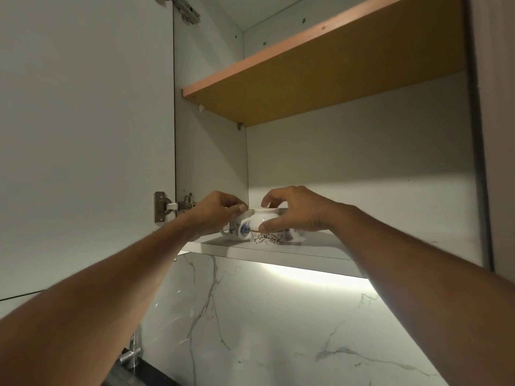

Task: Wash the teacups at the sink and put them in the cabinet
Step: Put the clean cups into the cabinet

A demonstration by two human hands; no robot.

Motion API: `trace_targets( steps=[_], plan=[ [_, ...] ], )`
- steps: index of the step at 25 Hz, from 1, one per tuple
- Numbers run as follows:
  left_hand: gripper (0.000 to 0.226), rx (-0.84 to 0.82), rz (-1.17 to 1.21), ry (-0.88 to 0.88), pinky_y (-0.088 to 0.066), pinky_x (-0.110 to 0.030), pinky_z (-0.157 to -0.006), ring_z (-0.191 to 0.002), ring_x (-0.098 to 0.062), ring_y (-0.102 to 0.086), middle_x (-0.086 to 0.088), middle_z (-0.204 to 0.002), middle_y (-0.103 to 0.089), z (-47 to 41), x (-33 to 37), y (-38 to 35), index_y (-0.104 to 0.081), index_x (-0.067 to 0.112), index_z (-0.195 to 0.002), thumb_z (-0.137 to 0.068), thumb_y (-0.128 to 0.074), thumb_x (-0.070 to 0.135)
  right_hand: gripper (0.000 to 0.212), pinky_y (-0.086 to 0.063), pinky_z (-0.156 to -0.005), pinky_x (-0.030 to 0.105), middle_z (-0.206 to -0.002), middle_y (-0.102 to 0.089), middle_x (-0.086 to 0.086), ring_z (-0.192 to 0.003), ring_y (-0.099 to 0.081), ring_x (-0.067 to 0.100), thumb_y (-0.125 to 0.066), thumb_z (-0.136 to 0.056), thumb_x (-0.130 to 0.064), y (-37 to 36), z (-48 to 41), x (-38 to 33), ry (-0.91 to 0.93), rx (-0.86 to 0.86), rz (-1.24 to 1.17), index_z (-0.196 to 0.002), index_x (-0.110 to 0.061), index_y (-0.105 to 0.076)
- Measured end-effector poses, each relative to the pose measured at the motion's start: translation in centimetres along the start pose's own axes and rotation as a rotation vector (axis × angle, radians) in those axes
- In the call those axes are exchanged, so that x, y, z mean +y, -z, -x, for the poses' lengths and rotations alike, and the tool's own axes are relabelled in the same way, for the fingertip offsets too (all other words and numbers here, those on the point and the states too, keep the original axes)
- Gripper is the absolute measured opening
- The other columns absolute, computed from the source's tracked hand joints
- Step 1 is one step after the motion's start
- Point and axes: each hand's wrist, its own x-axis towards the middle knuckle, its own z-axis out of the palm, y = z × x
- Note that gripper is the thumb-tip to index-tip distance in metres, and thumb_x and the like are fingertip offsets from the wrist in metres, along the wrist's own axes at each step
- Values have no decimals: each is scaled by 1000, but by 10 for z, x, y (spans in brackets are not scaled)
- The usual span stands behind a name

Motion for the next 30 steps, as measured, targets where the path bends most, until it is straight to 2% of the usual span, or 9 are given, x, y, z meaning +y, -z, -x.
trace_targets(
  steps=[3, 7, 11, 15, 19, 22, 25, 27, 30],
  plan=[
    [28, -1, -8, 11, -44, -32, -87, -107, -19, -60, -4, -117, -69, -1, 1, 0, -69, 11, -126, -104, -54, 19, 56, -43, -61, 17, -124, -65, 4, -95, -64, 18, -84, -79, -38, -3, -2, 4, -21, 36, 4, -127, -19, -62],
    [28, 7, 22, 23, -44, -33, -88, -108, -19, -61, -4, -118, -70, 1, -2, -3, -70, 13, -125, -105, -53, 21, 55, -43, -61, 17, -126, -64, 5, -95, -64, 17, -83, -80, -38, -3, -1, 4, -23, 24, -20, -128, -21, -61],
    [24, 0, 95, 40, -44, -27, -83, -111, -18, -59, -3, -119, -69, 4, -3, -1, -72, 16, -118, -105, -51, 21, 61, -43, -80, 23, -140, -55, 1, -120, -55, 20, -79, -83, -44, -4, 0, 5, -18, 26, -18, -135, -23, -57],
    [56, 16, 46, -31, -37, -34, -96, -121, -18, -52, -13, -145, -56, 7, 9, -5, -58, 8, -139, -105, -41, 50, 51, -45, -92, 36, -132, -58, 2, -119, -54, 21, -51, -99, -55, 1, 0, 6, -40, 180, -128, -133, -17, -57],
    [69, -35, -99, -94, -37, -36, -103, -136, -32, -48, -15, -154, -46, 4, 37, -20, -45, 9, -150, -103, -32, 58, 33, -39, -82, 36, -113, -63, 14, -99, -54, 28, -31, -109, -24, 4, 1, 20, -178, 167, 103, -101, -4, -57],
    [64, -174, -264, -56, -47, -40, -101, -124, -34, -59, -17, -142, -58, -1, 49, -32, -52, 13, -145, -104, -30, 58, 24, -41, -79, 35, -118, -61, 16, -104, -56, 31, -40, -104, -14, 0, -4, 28, -290, 53, 200, -110, -1, -59],
    [63, -225, -399, -42, -54, -42, -96, -103, -31, -67, -18, -119, -69, -5, 50, -33, -63, 11, -131, -105, -30, 58, 26, -41, -71, 32, -116, -61, 10, -101, -55, 26, -51, -98, -23, 2, -3, 34, -199, -36, 254, -120, -12, -59],
    [66, -225, -415, -47, -56, -39, -88, -94, -29, -69, -18, -110, -72, -8, 45, -32, -67, 12, -124, -102, -31, 63, 30, -44, -80, 34, -117, -63, 7, -100, -57, 24, -55, -99, -28, 2, -3, 41, -172, -41, 254, -126, -18, -58],
    [73, -217, -403, -52, -56, -46, -94, -98, -29, -71, -15, -110, -74, -10, 40, -29, -67, 14, -125, -98, -31, 71, 32, -44, -82, 33, -120, -65, 7, -102, -59, 23, -57, -100, -30, 2, -4, 44, -158, -16, 217, -130, -20, -60]
  ],
)
